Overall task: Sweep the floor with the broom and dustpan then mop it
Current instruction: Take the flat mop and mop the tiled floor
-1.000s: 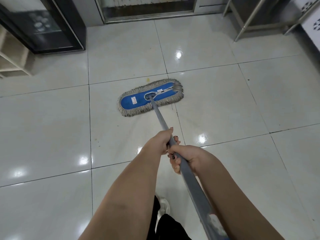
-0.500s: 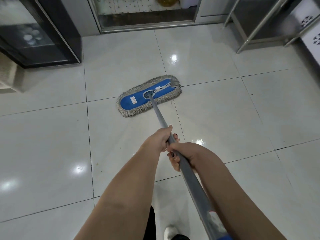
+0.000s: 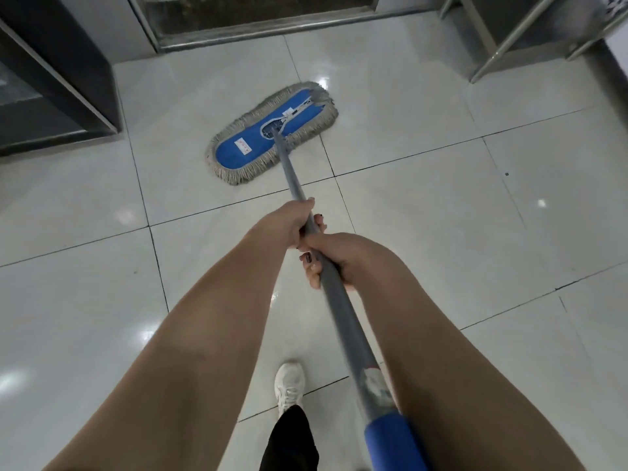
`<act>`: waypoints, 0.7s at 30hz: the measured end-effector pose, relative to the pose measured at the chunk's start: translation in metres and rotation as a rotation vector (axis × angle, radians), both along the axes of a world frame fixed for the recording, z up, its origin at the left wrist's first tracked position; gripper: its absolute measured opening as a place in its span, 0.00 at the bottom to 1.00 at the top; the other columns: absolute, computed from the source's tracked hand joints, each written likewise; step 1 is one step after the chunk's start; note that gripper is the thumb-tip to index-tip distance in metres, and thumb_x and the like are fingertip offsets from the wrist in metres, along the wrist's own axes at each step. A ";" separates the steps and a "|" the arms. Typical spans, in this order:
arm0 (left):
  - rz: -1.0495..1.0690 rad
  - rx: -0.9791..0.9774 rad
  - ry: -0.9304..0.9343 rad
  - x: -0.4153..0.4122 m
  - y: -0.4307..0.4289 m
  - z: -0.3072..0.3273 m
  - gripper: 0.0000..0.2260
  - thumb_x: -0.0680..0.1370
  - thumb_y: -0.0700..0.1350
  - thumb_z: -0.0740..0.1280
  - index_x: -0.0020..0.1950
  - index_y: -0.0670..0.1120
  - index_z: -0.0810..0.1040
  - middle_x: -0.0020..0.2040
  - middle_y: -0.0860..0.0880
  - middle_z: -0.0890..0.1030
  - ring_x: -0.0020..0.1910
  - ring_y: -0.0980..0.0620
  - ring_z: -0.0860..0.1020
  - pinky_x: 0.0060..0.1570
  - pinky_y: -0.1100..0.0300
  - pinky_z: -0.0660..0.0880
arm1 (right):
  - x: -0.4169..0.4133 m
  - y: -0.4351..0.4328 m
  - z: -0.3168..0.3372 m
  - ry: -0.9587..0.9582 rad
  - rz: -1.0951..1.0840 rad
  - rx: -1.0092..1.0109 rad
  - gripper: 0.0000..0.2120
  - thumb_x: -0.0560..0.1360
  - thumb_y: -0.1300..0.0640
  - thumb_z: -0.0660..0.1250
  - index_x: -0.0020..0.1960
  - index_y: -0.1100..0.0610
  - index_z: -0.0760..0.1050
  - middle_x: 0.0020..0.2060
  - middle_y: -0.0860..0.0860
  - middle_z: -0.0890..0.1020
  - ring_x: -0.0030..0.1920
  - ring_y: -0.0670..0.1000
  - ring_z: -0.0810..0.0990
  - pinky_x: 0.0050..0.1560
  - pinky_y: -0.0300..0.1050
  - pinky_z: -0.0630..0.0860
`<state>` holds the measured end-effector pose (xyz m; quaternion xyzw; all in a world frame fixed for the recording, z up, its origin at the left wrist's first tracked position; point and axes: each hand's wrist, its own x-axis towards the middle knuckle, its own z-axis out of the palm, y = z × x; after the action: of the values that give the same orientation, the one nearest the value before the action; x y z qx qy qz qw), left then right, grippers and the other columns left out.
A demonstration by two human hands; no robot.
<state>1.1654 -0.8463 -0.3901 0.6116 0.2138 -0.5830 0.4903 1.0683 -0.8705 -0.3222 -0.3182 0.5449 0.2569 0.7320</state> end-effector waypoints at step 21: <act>-0.089 0.056 -0.104 -0.019 0.008 -0.054 0.12 0.80 0.51 0.61 0.41 0.46 0.65 0.31 0.49 0.71 0.14 0.55 0.71 0.29 0.63 0.73 | -0.031 0.025 -0.041 -0.069 -0.091 0.036 0.14 0.79 0.59 0.59 0.35 0.58 0.65 0.16 0.48 0.67 0.13 0.42 0.64 0.17 0.28 0.63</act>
<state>1.1462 -0.8383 -0.4444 0.6633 0.1767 -0.5654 0.4572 1.0372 -0.8459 -0.3635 -0.2886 0.5284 0.2220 0.7670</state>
